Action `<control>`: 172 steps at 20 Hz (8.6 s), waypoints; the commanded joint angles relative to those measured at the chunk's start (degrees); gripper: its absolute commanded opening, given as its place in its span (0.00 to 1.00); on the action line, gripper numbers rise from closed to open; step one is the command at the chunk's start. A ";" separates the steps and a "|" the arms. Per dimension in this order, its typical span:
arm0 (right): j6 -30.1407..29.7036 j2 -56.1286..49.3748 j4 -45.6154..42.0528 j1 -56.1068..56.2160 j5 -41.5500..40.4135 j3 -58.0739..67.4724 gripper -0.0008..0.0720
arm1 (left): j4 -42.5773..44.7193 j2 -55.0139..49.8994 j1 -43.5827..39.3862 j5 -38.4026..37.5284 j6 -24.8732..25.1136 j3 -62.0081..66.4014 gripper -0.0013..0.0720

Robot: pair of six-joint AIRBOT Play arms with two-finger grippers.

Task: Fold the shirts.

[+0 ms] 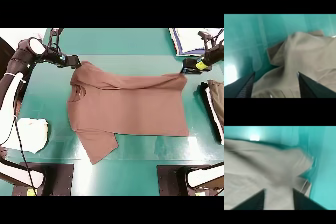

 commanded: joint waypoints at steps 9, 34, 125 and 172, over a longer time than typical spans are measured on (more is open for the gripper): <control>-7.21 20.52 19.69 -3.02 0.98 -27.54 0.58 | -1.57 21.35 9.46 -21.24 -3.72 -25.18 0.66; -5.64 46.84 11.23 -29.97 1.70 -66.42 0.58 | -22.47 36.02 -0.94 -1.03 0.22 -62.51 0.05; -0.24 33.42 9.09 -2.95 -5.51 -44.46 0.56 | 3.61 39.43 5.97 -21.75 -10.49 -56.26 0.70; 0.07 61.13 -5.97 -7.72 13.40 -72.52 0.03 | -6.14 69.07 -0.46 -37.51 -18.91 -67.73 0.05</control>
